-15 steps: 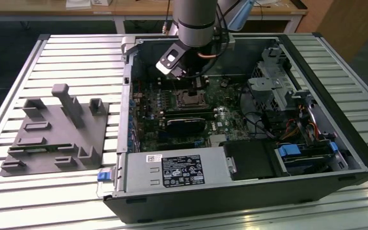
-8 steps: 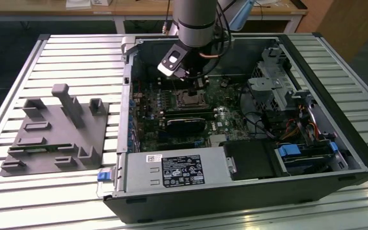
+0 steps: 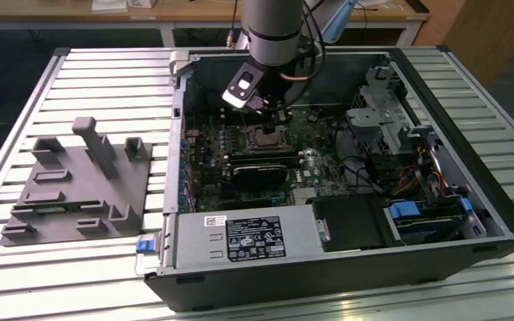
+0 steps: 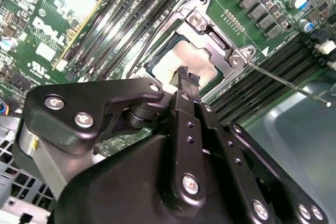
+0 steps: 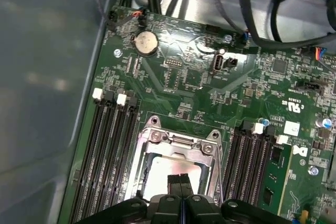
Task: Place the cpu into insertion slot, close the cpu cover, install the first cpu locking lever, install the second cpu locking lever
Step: 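Close the cpu cover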
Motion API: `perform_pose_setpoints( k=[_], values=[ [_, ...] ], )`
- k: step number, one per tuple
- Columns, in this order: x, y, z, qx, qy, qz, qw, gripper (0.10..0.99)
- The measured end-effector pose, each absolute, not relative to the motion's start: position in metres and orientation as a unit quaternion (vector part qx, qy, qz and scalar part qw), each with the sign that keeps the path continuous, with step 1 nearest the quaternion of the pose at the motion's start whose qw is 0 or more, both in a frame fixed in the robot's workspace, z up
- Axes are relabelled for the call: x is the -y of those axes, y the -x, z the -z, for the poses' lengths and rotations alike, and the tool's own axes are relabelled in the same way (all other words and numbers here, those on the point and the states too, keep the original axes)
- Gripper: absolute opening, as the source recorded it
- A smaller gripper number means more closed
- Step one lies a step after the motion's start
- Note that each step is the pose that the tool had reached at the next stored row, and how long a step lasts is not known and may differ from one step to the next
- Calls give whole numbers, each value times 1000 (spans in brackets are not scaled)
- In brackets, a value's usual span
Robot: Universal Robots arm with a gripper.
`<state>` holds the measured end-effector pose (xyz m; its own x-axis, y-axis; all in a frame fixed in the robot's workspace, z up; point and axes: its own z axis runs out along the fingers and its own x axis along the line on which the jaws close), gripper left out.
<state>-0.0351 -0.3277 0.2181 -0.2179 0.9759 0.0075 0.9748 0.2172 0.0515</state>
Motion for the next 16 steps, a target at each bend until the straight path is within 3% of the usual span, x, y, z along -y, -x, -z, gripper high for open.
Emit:
perform_pose_setpoints(
  k=[16],
  values=[
    [328,35,-218,-825,-564,-22,12,106]
  ],
)
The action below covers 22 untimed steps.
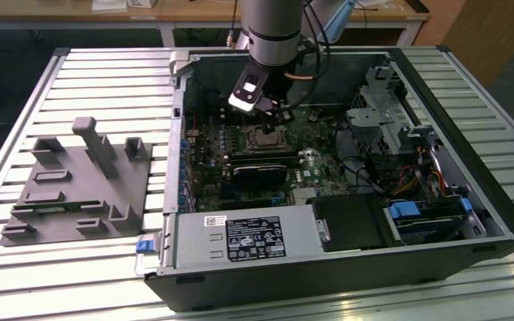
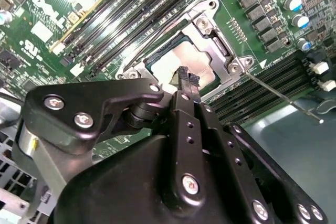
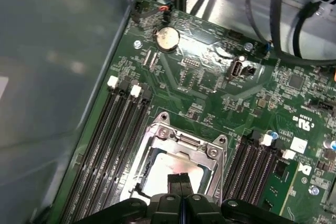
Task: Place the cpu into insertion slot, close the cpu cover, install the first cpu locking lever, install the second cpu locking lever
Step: 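Close the cpu cover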
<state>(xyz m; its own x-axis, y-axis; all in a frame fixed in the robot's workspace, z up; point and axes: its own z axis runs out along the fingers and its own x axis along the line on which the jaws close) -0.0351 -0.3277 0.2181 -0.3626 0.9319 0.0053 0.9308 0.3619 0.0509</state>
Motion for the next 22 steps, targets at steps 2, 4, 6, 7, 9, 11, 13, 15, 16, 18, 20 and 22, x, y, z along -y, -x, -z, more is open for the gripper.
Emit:
perform_pose_setpoints(
  k=[2,4,6,7,9,11,13,15,16,18,20,22],
  values=[
    [328,35,-218,-831,-556,-23,12,106],
    [328,35,-218,-837,-547,-23,12,106],
    [328,35,-218,-842,-539,-23,11,106],
    [328,35,-218,-845,-535,-23,11,106],
    [328,35,-218,-850,-526,-23,11,106],
    [328,35,-218,-856,-517,-23,11,106],
    [328,35,-218,-862,-507,-23,11,106],
    [328,35,-218,-867,-497,-23,10,106],
    [328,35,-218,-870,-492,-23,10,106],
    [328,35,-218,-875,-483,-24,10,106],
    [328,35,-218,-881,-473,-24,10,106],
    [328,35,-218,-886,-463,-24,9,106]
  ],
)
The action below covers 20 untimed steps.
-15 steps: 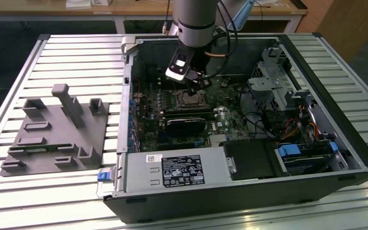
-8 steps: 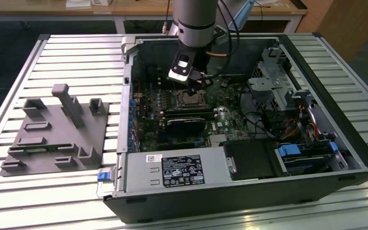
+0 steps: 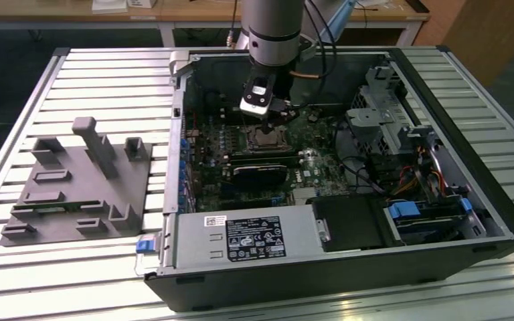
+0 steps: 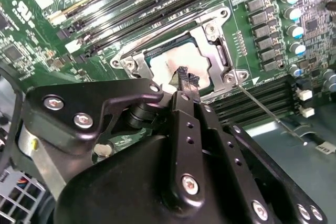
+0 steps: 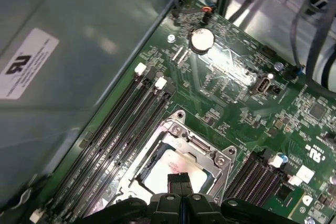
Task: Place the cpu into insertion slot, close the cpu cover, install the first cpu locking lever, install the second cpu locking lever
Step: 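Close the cpu cover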
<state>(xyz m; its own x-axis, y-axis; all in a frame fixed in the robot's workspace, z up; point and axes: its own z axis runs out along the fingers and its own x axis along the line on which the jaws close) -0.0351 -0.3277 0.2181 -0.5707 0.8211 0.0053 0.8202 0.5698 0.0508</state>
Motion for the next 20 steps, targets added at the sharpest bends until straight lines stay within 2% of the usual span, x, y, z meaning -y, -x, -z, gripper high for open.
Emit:
perform_pose_setpoints(
  k=[20],
  values=[
    [328,35,-218,-945,-326,-25,6,106]
  ],
)
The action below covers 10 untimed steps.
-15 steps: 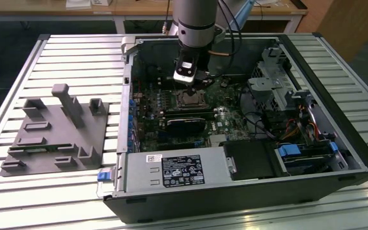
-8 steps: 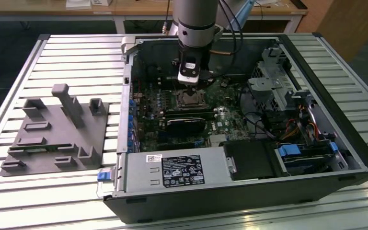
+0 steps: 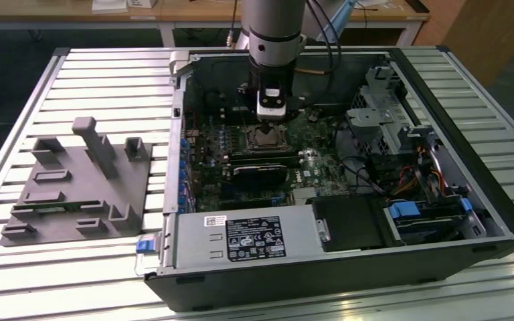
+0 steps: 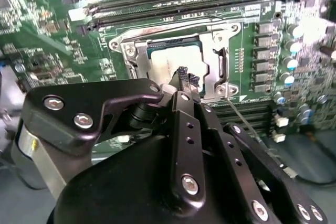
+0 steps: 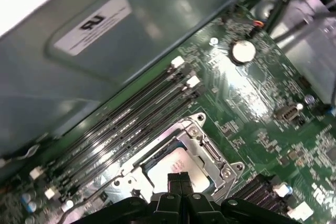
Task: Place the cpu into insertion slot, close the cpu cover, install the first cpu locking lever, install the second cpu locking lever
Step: 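Close the cpu cover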
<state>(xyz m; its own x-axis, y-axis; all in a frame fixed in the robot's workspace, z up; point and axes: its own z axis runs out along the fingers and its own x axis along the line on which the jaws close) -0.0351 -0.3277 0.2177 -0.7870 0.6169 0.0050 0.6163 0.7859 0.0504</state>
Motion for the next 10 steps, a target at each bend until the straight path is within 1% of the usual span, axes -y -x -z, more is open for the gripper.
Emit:
perform_pose_setpoints(
  k=[10],
  values=[
    [328,35,-217,-971,-239,-24,4,106]
  ],
)
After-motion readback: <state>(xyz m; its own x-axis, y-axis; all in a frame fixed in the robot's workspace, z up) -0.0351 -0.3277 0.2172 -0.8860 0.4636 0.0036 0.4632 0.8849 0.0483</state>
